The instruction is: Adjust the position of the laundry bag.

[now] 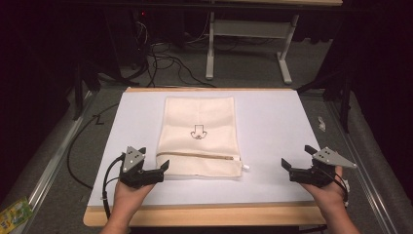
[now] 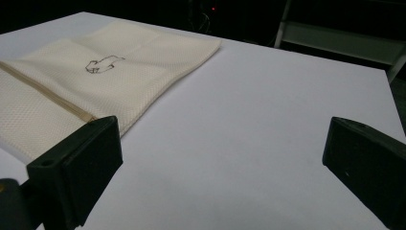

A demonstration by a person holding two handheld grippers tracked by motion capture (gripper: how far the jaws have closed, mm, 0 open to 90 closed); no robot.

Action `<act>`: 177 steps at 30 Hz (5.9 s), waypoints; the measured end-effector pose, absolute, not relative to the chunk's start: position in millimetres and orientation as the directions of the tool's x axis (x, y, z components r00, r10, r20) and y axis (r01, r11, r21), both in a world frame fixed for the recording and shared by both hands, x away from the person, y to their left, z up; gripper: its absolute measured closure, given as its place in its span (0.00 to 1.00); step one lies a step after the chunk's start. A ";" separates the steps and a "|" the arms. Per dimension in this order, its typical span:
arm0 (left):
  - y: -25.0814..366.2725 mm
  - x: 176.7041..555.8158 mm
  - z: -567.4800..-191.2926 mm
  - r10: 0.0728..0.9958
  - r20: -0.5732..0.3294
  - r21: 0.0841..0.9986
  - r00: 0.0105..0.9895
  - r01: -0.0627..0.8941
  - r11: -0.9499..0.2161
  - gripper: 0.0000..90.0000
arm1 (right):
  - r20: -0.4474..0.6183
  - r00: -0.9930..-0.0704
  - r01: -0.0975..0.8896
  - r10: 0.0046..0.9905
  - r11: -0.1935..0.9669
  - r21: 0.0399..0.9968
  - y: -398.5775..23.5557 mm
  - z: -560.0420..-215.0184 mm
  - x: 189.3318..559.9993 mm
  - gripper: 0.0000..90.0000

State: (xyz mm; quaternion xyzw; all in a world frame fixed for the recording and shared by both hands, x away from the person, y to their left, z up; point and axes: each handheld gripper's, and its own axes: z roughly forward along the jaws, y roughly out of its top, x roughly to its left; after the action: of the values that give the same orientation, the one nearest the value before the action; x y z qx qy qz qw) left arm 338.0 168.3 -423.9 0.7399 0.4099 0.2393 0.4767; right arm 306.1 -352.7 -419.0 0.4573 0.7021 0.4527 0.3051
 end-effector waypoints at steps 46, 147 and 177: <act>180.7 344.2 -445.2 0.821 -0.052 0.882 0.568 0.412 -0.229 0.17 | 0.096 -0.391 0.563 0.915 0.156 0.812 -256.5 -456.3 417.3 0.37; 99.6 336.0 -467.1 0.716 -0.088 0.800 0.692 0.478 -0.363 0.58 | 0.089 -0.419 0.593 0.904 0.198 0.780 -330.0 -463.1 316.0 0.64; 98.7 342.2 -460.5 0.697 -0.135 0.824 0.704 0.471 -0.316 0.45 | 0.096 -0.477 0.644 0.874 0.273 0.715 -317.6 -476.2 321.1 0.87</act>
State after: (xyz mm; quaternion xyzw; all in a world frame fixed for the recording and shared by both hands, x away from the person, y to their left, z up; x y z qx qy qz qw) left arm 342.2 98.7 -460.5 0.8017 0.3643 0.1239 0.4574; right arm 321.1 -317.6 -476.2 0.4855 0.7814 0.3577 0.1607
